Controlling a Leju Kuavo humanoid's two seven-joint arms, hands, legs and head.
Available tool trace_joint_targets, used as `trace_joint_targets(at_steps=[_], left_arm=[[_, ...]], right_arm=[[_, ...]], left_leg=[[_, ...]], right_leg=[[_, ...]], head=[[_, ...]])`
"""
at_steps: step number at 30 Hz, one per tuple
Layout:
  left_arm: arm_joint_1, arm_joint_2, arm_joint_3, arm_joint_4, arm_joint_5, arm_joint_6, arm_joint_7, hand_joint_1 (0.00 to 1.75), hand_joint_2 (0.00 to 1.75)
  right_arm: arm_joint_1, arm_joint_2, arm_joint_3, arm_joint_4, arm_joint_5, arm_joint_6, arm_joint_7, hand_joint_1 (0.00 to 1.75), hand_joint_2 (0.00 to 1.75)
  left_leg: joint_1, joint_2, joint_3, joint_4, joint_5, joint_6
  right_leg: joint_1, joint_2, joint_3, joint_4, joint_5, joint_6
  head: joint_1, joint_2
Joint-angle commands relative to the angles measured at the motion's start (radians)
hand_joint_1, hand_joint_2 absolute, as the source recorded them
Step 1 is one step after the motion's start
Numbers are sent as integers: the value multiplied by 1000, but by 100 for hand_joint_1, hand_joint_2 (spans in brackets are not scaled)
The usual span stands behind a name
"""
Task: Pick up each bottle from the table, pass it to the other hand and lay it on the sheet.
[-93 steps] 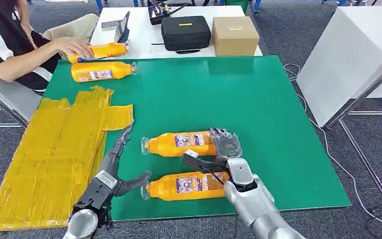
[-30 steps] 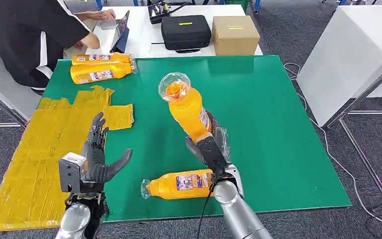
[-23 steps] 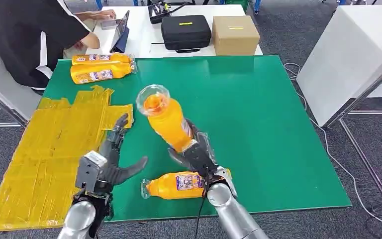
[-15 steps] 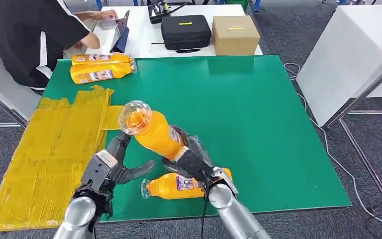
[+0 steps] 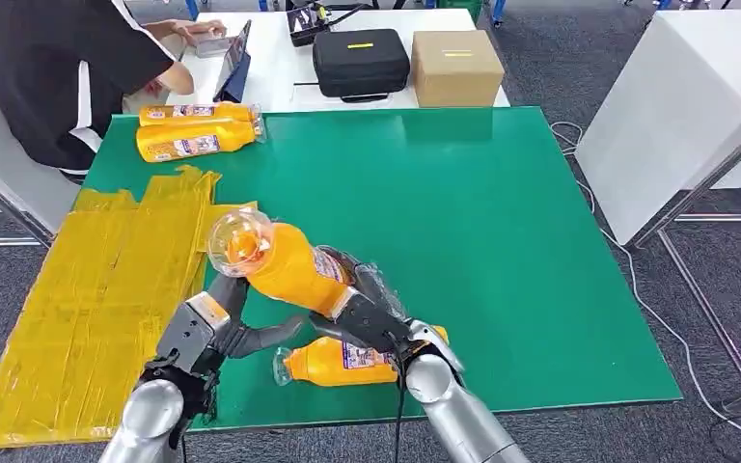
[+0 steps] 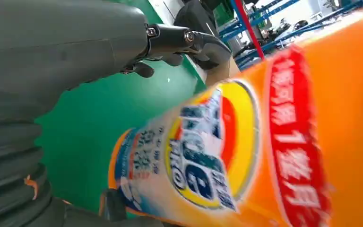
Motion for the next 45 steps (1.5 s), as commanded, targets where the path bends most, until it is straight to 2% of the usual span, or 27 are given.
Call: trace_joint_targets(at_steps=[1,13,18,33,36,41,45], left_arm=[[-60,15,-11,44,31,-8,18,0,175],[-74,7,95,101,186,-16,-11,0,175],[-88,26,85,129,241,1,-24,0,175],[-127,-1,48,199,256,-18,-32,0,175],[-126,-1,44,195,277,-54,-25,0,175],[-112,-7,25,204,468,-215,31,0,175],[-101,-15,17,206,578,-241,70,0,175]], right_arm=[[-31,-11,15,18,27,5,14,175,175],[-45,-3,60,76,9,12,-3,175,175],[-60,-9,82,94,-15,16,-11,175,175],[-52,-14,106,116,-4,-2,-11,175,175],[-57,-16,111,126,6,-17,-7,175,175],[-55,-20,122,119,30,-56,-7,175,175],[-50,-22,123,114,36,-73,-5,175,175]], left_leg=[[1,0,1,0,0,-2],[0,1,2,-1,0,-2],[0,0,1,-1,0,-2],[1,-1,1,0,0,-2],[1,-1,1,0,0,-2],[1,-1,2,0,0,-3],[1,-1,1,-1,0,-2]], right_leg=[[0,-1,1,0,0,-1],[0,1,2,-1,0,-1],[0,0,1,-1,0,0],[0,-1,2,-1,0,-1],[0,-1,2,-1,0,-1],[1,-1,3,-1,0,-1],[0,-1,2,-1,0,0]], head=[[0,0],[0,0],[0,0],[0,0],[0,0],[0,0],[0,0]])
